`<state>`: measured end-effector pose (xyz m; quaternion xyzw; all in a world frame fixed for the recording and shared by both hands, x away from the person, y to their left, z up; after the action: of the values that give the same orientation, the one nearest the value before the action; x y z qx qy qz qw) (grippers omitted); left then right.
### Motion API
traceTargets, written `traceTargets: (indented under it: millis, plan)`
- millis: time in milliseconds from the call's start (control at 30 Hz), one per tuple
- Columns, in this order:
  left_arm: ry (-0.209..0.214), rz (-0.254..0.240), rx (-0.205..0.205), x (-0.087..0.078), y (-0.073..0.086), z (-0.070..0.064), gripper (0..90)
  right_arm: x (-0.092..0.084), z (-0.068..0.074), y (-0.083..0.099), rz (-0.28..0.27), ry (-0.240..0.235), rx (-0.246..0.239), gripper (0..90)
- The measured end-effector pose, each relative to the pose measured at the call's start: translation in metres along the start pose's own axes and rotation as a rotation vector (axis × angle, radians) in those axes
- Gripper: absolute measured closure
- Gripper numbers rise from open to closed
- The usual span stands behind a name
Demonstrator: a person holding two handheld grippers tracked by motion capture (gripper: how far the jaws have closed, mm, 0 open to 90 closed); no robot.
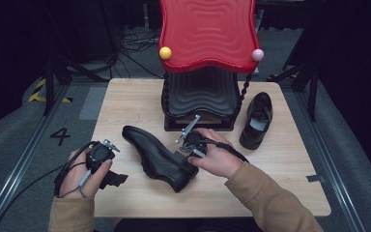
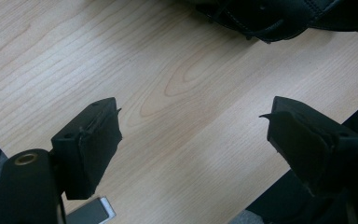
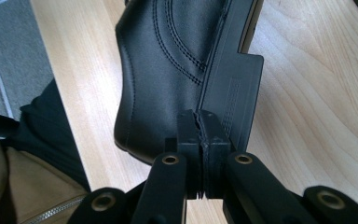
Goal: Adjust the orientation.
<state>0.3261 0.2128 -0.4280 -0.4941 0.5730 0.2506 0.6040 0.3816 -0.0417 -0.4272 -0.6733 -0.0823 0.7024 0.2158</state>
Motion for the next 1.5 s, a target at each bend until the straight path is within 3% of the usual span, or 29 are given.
traceTargets:
  millis: [100, 433, 567, 833, 1033, 1233, 1400, 1500]
  plan:
    - [0.003, 0.001, 0.003, 0.000, 0.000, -0.001, 18.0, 0.005, -0.003, 0.001, 0.021, 0.017, 0.003, 89.5]
    - [0.000, 0.002, 0.006, 0.000, 0.001, -0.002, 17.9, 0.004, -0.011, 0.005, 0.005, 0.003, 0.021, 90.0]
    - [-0.001, 0.003, 0.004, 0.000, 0.001, -0.001, 17.9, 0.001, -0.022, 0.009, -0.025, -0.027, 0.072, 90.0]
    - [0.000, 0.009, 0.006, 0.001, 0.000, -0.002, 17.9, -0.005, -0.045, 0.018, -0.027, 0.051, 0.108, 90.0]
    - [0.002, 0.010, 0.009, 0.001, 0.000, -0.002, 17.8, 0.001, -0.063, 0.026, 0.035, 0.146, 0.105, 90.0]
    - [0.002, 0.009, 0.009, 0.001, 0.000, -0.002, 17.8, 0.011, -0.085, 0.032, 0.042, 0.138, 0.156, 90.0]
    - [0.001, 0.005, 0.005, 0.001, 0.000, 0.000, 17.8, 0.023, -0.102, 0.038, 0.044, 0.167, 0.179, 89.9]
    - [0.004, 0.005, 0.004, 0.001, 0.001, 0.000, 17.7, 0.026, -0.106, 0.040, 0.023, 0.142, 0.198, 88.5]
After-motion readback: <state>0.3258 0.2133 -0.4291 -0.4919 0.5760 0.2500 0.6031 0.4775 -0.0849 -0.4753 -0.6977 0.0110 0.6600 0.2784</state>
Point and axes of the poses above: each handheld gripper's, and its own axes: x roughly forward along the jaws, y roughly out of its underside, z roughly to its left, the point moved 5 cm from there along x, roughly forward along the jaws, and after that the axes turned 11 degrees about -x, right-handed, at the moved point
